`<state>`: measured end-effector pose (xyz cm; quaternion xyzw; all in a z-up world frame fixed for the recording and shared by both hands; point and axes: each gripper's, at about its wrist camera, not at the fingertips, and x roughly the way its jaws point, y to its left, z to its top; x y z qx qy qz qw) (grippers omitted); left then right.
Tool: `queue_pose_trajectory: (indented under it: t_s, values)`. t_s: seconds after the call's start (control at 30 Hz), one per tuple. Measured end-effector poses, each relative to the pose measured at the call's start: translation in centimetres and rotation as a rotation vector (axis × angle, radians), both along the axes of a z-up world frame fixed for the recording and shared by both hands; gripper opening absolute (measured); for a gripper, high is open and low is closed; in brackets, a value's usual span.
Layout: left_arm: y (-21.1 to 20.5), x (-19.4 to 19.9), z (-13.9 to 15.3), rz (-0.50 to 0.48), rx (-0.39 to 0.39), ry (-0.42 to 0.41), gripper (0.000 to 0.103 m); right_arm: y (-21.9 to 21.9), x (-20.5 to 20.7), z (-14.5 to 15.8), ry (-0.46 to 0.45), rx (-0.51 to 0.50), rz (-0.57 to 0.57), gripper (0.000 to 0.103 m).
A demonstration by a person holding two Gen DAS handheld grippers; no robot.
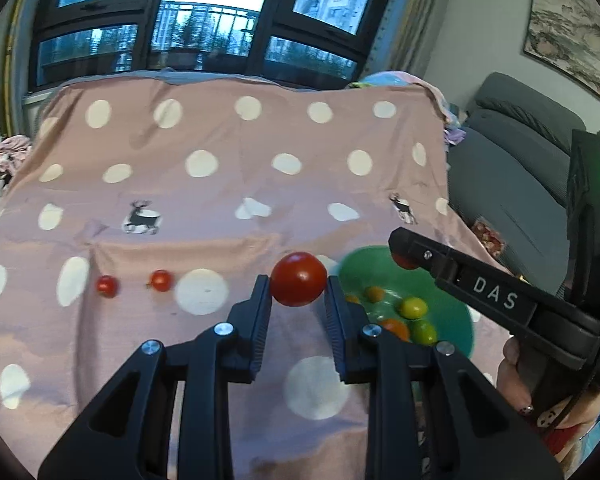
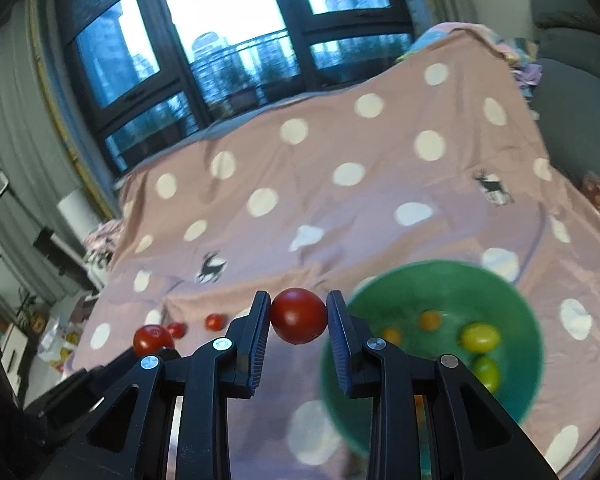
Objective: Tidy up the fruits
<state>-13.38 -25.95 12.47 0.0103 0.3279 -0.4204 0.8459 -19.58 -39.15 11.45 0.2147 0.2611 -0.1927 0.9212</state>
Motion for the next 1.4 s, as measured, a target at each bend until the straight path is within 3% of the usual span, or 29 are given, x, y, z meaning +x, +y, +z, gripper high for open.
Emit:
queue_pose_trajectory:
  t_s: [0.53, 0.87, 1.17, 1.4]
  values:
    - [-7.7, -1.9, -1.9, -0.157, 0.038, 0.073, 0.026, -6.4, -4.8, -0.6, 0.025, 0.027, -0.204, 0.031]
    - [-10.9, -2.6, -4.4, -0.222, 0.109, 0.135, 0.026, -8.8, -5.2, -2.6, 0.118, 0.052, -0.253, 0.031]
    - [-11.8, -2.5, -6.2, -0.218, 0.152, 0.166, 0.027, -9.9, -4.9, -4.0, 0.179, 0.076, -0.253, 0.031]
    - [-12.8, -2.9, -6.7, -0.220, 0.190, 0.151, 0.027, -10.5, -4.6, -5.0, 0.215, 0.095, -0.258, 0.031]
